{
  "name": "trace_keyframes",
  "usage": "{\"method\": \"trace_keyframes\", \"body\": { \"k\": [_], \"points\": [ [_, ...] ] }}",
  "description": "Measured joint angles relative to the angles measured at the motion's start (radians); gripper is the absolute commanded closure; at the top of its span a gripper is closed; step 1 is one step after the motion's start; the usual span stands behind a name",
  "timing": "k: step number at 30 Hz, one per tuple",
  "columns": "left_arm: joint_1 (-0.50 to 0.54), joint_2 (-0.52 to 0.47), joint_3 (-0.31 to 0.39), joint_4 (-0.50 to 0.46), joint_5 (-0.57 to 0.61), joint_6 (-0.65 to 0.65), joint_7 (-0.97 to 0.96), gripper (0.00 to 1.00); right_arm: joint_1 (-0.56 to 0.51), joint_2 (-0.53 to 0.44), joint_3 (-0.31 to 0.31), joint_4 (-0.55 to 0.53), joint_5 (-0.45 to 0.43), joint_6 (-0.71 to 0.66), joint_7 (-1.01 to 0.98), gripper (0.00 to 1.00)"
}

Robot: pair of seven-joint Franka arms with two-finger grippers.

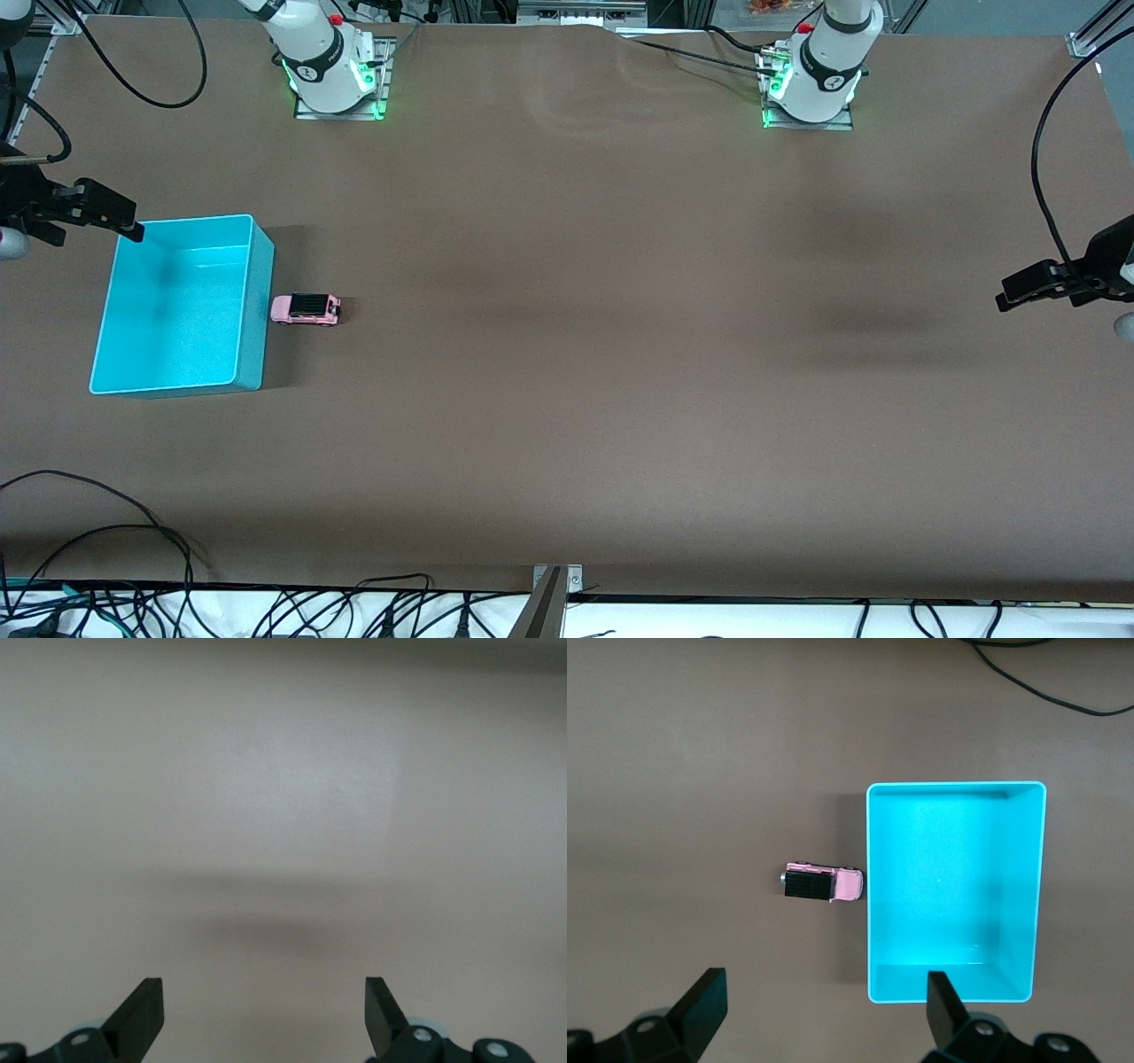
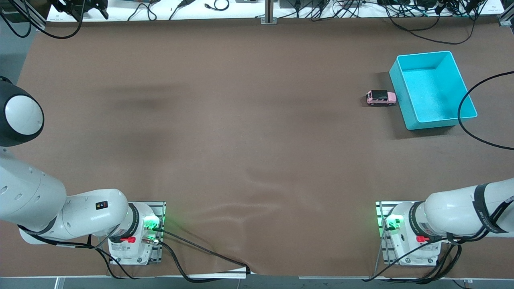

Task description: Wind and store pink jeep toy

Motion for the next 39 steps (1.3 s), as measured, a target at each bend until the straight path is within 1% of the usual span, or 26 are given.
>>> {"method": "trace_keyframes", "body": {
  "k": [6,11,14,18,19,20,22,23,24,25,30,39],
  "points": [
    [0.0,0.0,0.0,-0.01,0.0,0.0,0.0,0.0,0.0,0.0,0.0,0.0,0.0,0.0,0.004,0.0],
    [0.0,-0.001,0.0,-0.012,0.0,0.0,0.0,0.0,0.006,-0.004,0.011,0.003,-0.001,-0.002,0.085,0.0],
    [0.0,-0.001,0.0,-0.014,0.0,0.0,0.0,0.0,0.015,-0.012,0.022,0.01,-0.002,-0.018,0.121,0.0],
    [0.0,-0.001,0.0,-0.015,0.0,0.0,0.0,0.0,0.019,-0.022,0.021,0.014,-0.003,-0.056,0.14,0.0],
    [0.0,-0.001,0.0,-0.015,0.0,0.0,0.0,0.0,0.018,-0.023,0.018,0.014,-0.003,-0.066,0.142,0.01],
    [0.0,-0.001,0.0,-0.015,0.0,0.0,0.0,0.0,0.017,-0.024,0.016,0.014,-0.003,-0.075,0.145,0.04],
    [0.0,-0.001,0.0,-0.015,0.0,0.0,0.0,0.0,0.016,-0.025,0.011,0.014,-0.003,-0.09,0.147,0.04],
    [0.0,-0.001,0.0,-0.015,0.0,0.0,0.0,0.0,0.016,-0.025,0.009,0.015,-0.003,-0.101,0.147,0.03],
    [0.0,-0.001,0.0,-0.015,0.0,0.0,0.0,0.0,0.016,-0.025,0.008,0.016,-0.003,-0.111,0.147,0.0],
    [0.0,-0.001,0.0,-0.015,0.0,0.0,0.0,0.0,0.016,-0.025,0.007,0.017,-0.003,-0.125,0.147,0.0],
    [0.0,-0.001,0.0,-0.015,0.0,0.0,0.0,0.0,0.016,-0.028,0.0,0.024,-0.003,-0.183,0.147,0.0],
    [0.0,-0.001,0.0,-0.015,0.0,0.0,0.0,0.0,0.017,-0.032,-0.003,0.025,0.0,-0.188,0.147,0.0]
  ]
}}
